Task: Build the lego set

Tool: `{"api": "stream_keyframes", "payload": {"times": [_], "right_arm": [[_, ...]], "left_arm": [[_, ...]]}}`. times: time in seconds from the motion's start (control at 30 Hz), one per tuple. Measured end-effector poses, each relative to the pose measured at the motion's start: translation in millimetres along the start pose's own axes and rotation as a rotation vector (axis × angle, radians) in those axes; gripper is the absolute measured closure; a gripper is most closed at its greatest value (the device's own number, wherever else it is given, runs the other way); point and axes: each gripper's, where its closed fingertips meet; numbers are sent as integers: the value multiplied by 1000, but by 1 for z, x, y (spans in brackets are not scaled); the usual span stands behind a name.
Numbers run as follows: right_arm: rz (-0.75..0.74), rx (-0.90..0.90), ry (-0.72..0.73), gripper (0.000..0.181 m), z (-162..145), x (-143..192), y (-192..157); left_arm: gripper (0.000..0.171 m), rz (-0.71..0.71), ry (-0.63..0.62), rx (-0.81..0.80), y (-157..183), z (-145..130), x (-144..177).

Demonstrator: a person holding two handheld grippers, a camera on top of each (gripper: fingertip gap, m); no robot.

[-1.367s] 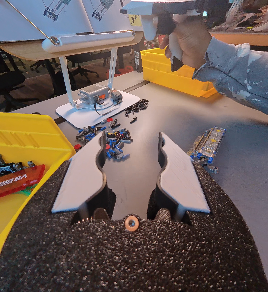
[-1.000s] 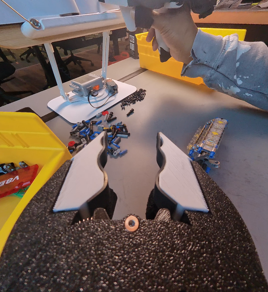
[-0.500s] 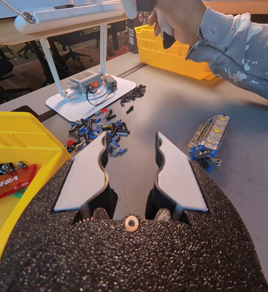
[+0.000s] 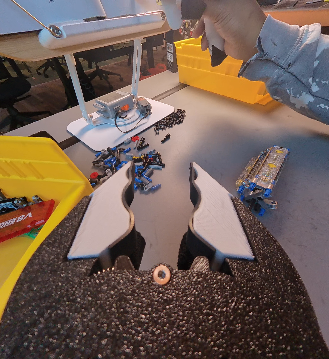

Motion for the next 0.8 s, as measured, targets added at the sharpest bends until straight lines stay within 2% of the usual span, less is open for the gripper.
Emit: {"api": "stream_keyframes", "payload": {"times": [0.17,0.37,0.47,0.57,0.67,0.8], "right_arm": [[-11,33,-2,65,-2,-3,-5],[-24,33,-2,77,-3,-3,-5],[-18,30,1,85,-3,-3,-9],[-14,28,2,88,-4,-4,-10],[-12,28,0,88,-4,-3,-10],[-7,28,-2,88,-4,-2,-10]], "left_arm": [[116,-2,-16,-3,1,-2,-2],[117,7,-21,-13,1,-2,-2],[119,10,16,-12,1,7,-5],[121,63,57,-52,-10,37,-8],[129,187,150,-77,-40,94,-9],[130,305,215,83,-107,155,-23]]}}
Point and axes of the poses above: each gripper's, where its closed fingertips meet, x back along the fingers, z out of its top, y = z × x across the jaws, and after that the axes turned 10 degrees about -z, right-handed
